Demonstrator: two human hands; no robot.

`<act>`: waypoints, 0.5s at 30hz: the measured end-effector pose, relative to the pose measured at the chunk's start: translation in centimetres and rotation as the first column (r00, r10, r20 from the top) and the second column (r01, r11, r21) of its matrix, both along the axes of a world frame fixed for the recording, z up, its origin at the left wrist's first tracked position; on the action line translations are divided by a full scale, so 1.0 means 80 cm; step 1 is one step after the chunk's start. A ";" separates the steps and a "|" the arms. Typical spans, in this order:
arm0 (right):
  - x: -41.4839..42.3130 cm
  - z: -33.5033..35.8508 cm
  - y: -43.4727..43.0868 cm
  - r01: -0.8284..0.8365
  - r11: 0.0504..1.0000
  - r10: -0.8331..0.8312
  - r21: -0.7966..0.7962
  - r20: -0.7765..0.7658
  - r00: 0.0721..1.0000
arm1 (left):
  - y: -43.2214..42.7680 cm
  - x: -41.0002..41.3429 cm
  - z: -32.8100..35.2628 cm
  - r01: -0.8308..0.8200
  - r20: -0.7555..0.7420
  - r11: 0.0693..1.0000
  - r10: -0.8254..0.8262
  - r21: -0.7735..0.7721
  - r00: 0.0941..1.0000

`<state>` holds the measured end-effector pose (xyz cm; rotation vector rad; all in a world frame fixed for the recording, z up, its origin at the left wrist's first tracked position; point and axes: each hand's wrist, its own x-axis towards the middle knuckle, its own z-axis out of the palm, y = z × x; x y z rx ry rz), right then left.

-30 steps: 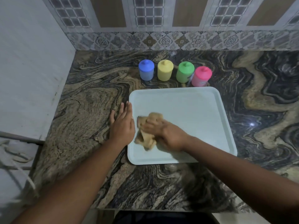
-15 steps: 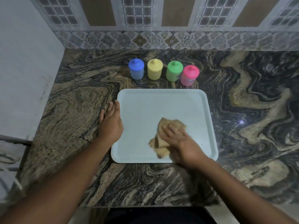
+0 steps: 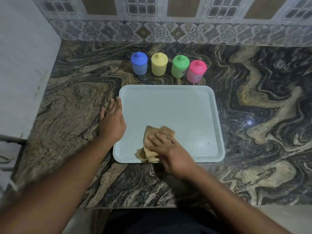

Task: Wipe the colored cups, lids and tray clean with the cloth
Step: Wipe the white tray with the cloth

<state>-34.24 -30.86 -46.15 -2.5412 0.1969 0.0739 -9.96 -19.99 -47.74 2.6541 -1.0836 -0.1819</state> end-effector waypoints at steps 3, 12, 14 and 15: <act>-0.057 0.001 -0.066 0.276 0.960 -0.278 -0.047 -0.029 0.960 | 0.001 0.002 -0.001 0.007 0.006 1.000 -0.007 0.000 1.000; 0.106 0.002 0.002 0.170 0.984 -0.172 -0.060 -0.037 0.984 | 0.001 0.001 -0.003 -0.006 0.002 1.000 0.006 0.004 1.000; 0.066 0.001 0.037 0.081 0.995 -0.082 -0.052 -0.017 0.997 | -0.002 0.001 -0.002 -0.015 0.002 1.000 0.015 0.006 1.000; 0.035 0.002 0.040 0.113 0.993 -0.114 -0.043 -0.021 0.993 | -0.002 0.001 -0.002 -0.020 0.002 1.000 0.020 0.004 1.000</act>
